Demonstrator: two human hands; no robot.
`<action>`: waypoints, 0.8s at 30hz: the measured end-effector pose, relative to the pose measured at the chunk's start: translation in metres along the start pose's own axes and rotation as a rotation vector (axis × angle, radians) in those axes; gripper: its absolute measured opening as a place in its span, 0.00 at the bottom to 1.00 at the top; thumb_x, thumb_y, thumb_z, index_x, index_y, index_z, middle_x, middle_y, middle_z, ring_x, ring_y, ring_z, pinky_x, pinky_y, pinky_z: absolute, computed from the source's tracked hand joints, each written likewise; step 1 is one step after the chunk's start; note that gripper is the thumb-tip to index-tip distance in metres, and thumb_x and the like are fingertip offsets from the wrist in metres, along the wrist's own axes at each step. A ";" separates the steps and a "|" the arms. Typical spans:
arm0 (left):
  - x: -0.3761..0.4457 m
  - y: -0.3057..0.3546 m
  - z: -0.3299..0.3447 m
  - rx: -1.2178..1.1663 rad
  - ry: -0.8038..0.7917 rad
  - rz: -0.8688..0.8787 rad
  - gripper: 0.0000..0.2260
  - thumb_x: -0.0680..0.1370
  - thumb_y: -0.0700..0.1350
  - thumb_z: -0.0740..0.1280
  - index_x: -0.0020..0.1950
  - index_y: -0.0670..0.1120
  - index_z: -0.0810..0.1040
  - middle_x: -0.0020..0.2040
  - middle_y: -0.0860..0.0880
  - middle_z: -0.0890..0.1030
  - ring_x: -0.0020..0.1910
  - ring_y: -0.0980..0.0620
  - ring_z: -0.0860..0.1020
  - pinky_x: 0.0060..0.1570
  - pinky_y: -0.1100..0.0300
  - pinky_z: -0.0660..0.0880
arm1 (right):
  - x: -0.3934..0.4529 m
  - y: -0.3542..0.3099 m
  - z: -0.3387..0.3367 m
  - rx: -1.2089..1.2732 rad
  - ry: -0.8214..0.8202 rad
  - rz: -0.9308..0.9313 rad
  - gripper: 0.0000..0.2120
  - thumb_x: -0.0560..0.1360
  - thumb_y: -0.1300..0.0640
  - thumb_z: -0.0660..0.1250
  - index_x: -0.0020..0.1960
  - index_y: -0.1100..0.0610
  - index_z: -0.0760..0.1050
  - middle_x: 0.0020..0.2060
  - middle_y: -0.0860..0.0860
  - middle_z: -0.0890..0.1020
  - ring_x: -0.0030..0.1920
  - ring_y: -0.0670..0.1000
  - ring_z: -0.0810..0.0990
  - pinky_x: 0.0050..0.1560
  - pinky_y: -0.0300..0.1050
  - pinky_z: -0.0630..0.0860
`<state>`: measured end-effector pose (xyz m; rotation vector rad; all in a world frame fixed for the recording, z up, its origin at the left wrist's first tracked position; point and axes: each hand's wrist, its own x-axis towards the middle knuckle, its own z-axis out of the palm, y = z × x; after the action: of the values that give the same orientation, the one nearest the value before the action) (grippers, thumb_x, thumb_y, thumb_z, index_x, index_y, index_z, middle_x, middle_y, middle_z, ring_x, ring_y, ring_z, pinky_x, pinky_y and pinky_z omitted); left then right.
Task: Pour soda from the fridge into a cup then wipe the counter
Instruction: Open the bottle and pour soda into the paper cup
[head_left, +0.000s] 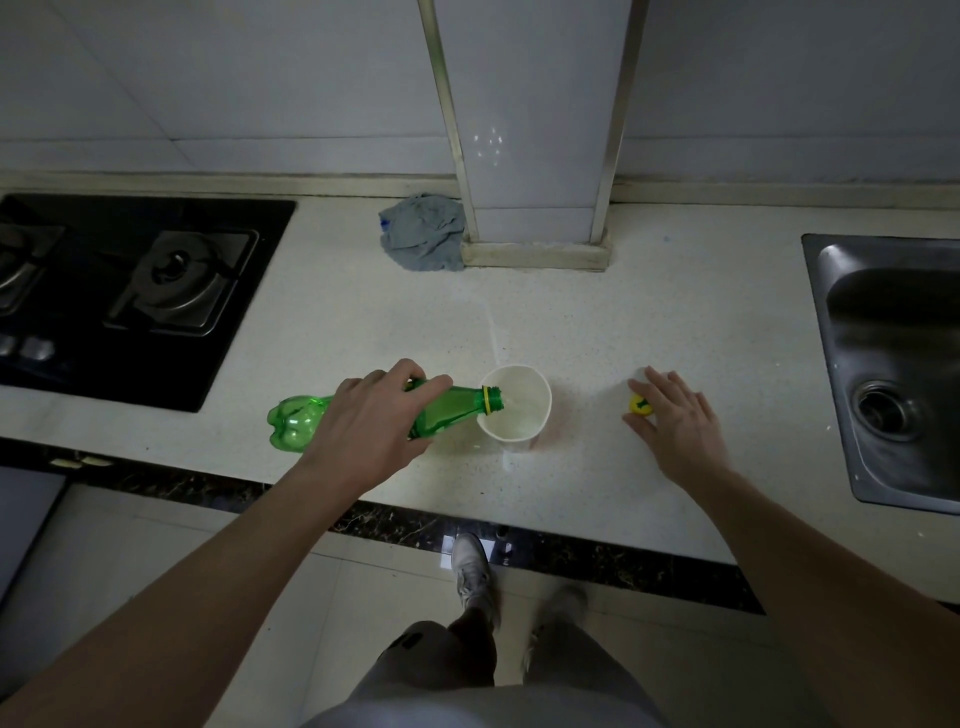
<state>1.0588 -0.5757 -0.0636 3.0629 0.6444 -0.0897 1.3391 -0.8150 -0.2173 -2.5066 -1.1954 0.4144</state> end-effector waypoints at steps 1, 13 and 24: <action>0.000 0.000 0.000 0.001 0.000 0.001 0.30 0.68 0.50 0.79 0.67 0.55 0.72 0.57 0.49 0.76 0.44 0.45 0.79 0.44 0.49 0.76 | 0.000 0.000 0.000 -0.002 0.002 -0.003 0.25 0.79 0.44 0.60 0.74 0.49 0.64 0.77 0.50 0.61 0.78 0.53 0.53 0.76 0.58 0.52; 0.001 0.001 -0.005 0.013 -0.011 -0.012 0.28 0.69 0.50 0.78 0.66 0.54 0.72 0.56 0.48 0.77 0.44 0.45 0.80 0.46 0.48 0.76 | 0.001 0.002 0.002 -0.017 -0.006 -0.001 0.26 0.79 0.43 0.58 0.75 0.48 0.62 0.78 0.49 0.59 0.78 0.52 0.52 0.76 0.57 0.51; 0.003 -0.001 -0.007 0.013 -0.001 -0.008 0.29 0.67 0.49 0.79 0.66 0.53 0.73 0.56 0.48 0.77 0.44 0.45 0.80 0.47 0.47 0.76 | 0.001 0.004 0.004 -0.014 -0.004 0.002 0.26 0.79 0.42 0.58 0.75 0.48 0.63 0.78 0.49 0.59 0.78 0.52 0.52 0.76 0.57 0.50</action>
<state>1.0611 -0.5735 -0.0568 3.0728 0.6587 -0.0958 1.3407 -0.8158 -0.2221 -2.5205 -1.2012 0.4125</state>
